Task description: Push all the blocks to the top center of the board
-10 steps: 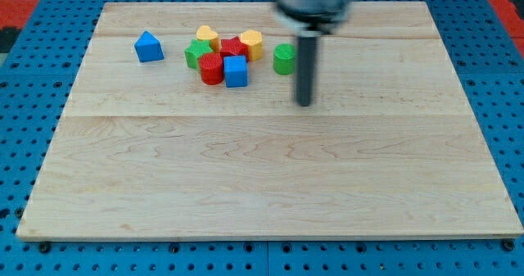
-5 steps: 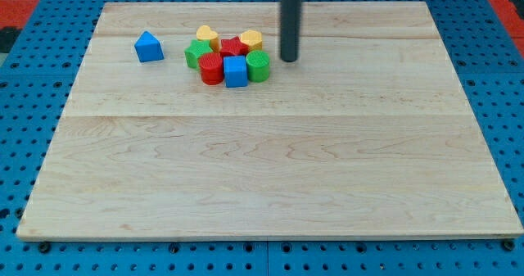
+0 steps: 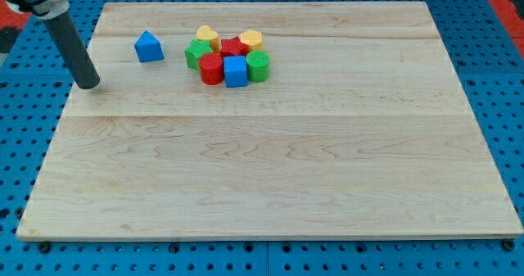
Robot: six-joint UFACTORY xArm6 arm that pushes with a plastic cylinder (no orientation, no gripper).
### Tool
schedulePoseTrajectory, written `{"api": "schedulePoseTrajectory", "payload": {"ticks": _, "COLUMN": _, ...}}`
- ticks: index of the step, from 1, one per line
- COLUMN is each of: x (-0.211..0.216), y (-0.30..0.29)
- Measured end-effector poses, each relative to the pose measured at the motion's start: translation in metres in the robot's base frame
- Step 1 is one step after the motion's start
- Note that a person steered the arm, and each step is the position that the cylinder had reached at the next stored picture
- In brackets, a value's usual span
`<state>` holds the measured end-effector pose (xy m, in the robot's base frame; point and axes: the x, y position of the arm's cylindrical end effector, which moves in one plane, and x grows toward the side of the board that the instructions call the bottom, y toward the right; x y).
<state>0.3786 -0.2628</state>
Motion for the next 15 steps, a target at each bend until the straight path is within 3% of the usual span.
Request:
{"api": "schedulePoseTrajectory", "payload": {"ticks": 2, "x": -0.047, "y": 0.111}}
{"api": "schedulePoseTrajectory", "payload": {"ticks": 5, "x": -0.098, "y": 0.119}}
{"api": "schedulePoseTrajectory", "payload": {"ticks": 6, "x": -0.099, "y": 0.182}}
{"api": "schedulePoseTrajectory", "payload": {"ticks": 7, "x": -0.106, "y": 0.198}}
{"api": "schedulePoseTrajectory", "payload": {"ticks": 9, "x": -0.164, "y": 0.041}}
{"api": "schedulePoseTrajectory", "payload": {"ticks": 10, "x": -0.103, "y": -0.034}}
{"api": "schedulePoseTrajectory", "payload": {"ticks": 11, "x": -0.049, "y": -0.025}}
{"api": "schedulePoseTrajectory", "payload": {"ticks": 14, "x": -0.062, "y": 0.135}}
{"api": "schedulePoseTrajectory", "payload": {"ticks": 15, "x": -0.081, "y": 0.128}}
